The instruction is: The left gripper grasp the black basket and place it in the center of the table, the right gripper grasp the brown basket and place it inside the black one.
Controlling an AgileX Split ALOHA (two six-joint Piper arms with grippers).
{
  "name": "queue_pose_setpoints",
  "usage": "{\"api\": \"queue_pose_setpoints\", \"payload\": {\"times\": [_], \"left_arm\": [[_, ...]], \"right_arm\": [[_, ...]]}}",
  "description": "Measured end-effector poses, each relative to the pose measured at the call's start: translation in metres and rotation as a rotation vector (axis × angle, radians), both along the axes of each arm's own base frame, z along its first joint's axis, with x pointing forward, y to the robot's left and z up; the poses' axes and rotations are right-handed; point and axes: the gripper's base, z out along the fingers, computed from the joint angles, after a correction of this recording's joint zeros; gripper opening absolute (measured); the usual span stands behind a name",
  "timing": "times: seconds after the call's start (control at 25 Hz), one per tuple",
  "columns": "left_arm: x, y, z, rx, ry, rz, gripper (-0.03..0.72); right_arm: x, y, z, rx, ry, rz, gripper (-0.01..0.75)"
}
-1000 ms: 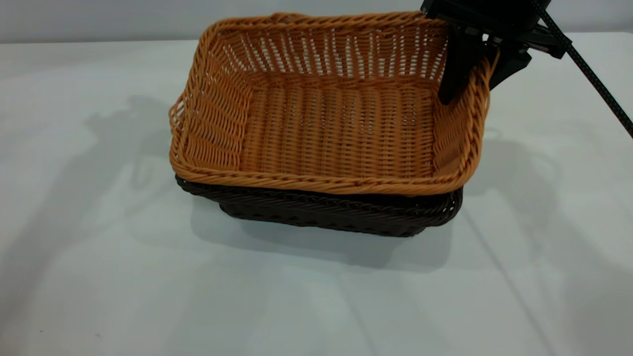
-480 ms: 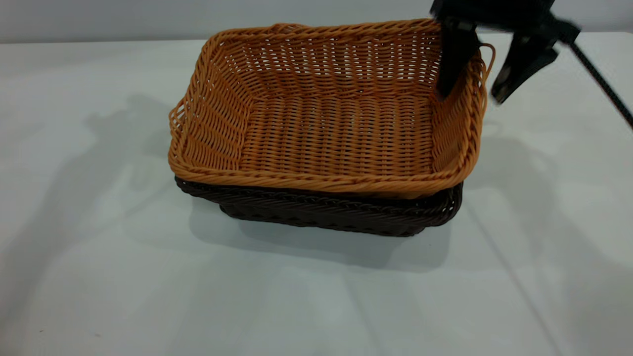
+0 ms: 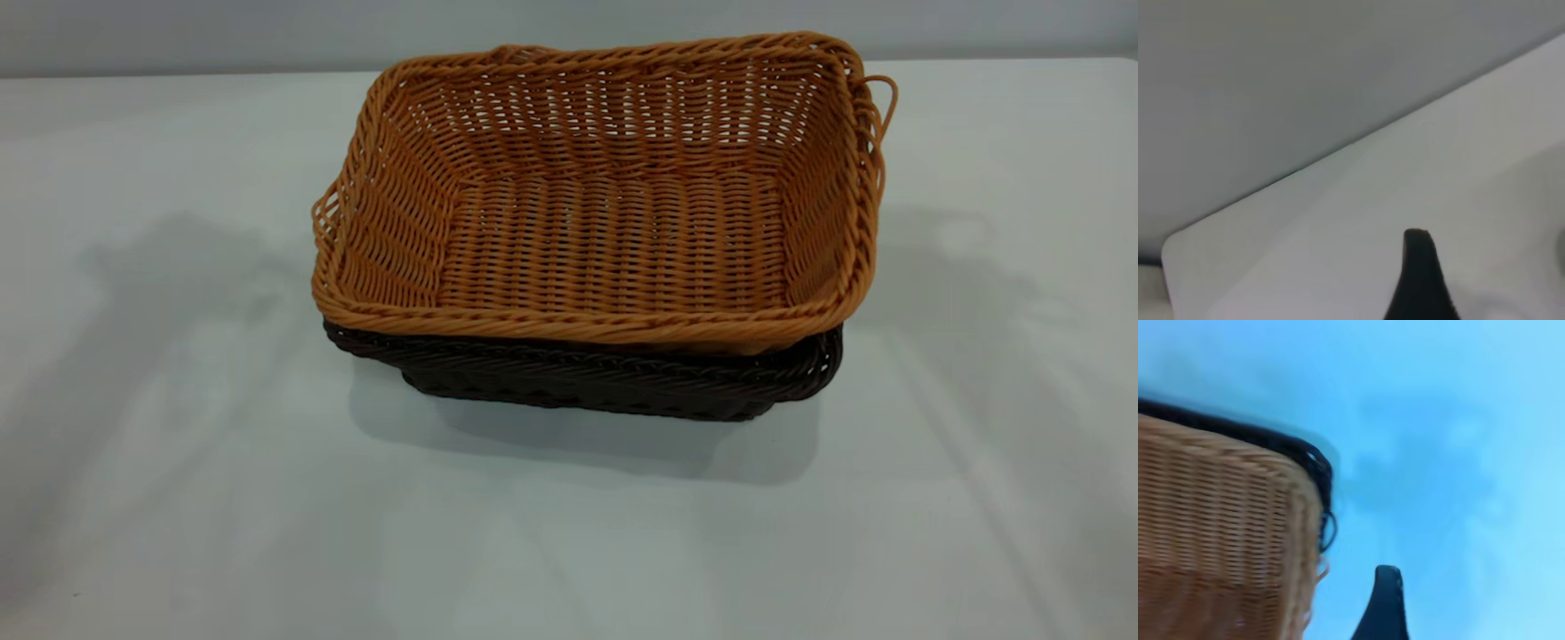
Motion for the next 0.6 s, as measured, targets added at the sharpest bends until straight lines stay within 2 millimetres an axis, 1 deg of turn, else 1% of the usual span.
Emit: {"api": "queue_pose_setpoints", "payload": {"times": [0.08, 0.16, 0.2, 0.28, 0.32, 0.36, 0.44, 0.52, 0.6], "left_arm": [[-0.021, 0.003, 0.017, -0.027, 0.008, 0.025, 0.477], [-0.045, 0.007, 0.036, -0.065, 0.014, 0.060, 0.477], [-0.057, 0.009, 0.044, -0.084, 0.019, 0.077, 0.477], [-0.081, 0.012, 0.054, -0.122, 0.067, 0.122, 0.477], [-0.096, 0.015, 0.062, -0.145, 0.071, 0.144, 0.477], [-0.108, 0.016, 0.066, -0.160, 0.094, 0.165, 0.477], [-0.133, 0.020, 0.074, -0.179, 0.129, 0.194, 0.477], [-0.154, 0.024, 0.079, -0.181, 0.165, 0.208, 0.477], [-0.170, 0.026, 0.086, -0.191, 0.143, 0.210, 0.477]], "right_arm": [[-0.022, 0.001, 0.034, 0.040, -0.072, 0.025, 0.591], [-0.052, 0.005, 0.068, 0.088, -0.142, 0.078, 0.591], [-0.066, 0.008, 0.080, 0.110, -0.172, 0.110, 0.591], [-0.101, 0.013, 0.102, 0.164, -0.232, 0.186, 0.591], [-0.117, 0.015, 0.108, 0.190, -0.251, 0.219, 0.591], [-0.135, 0.015, 0.114, 0.212, -0.274, 0.253, 0.591], [-0.171, 0.012, 0.118, 0.255, -0.306, 0.302, 0.591], [-0.199, 0.004, 0.114, 0.282, -0.330, 0.324, 0.591], [-0.226, -0.005, 0.105, 0.290, -0.355, 0.331, 0.591]]}}
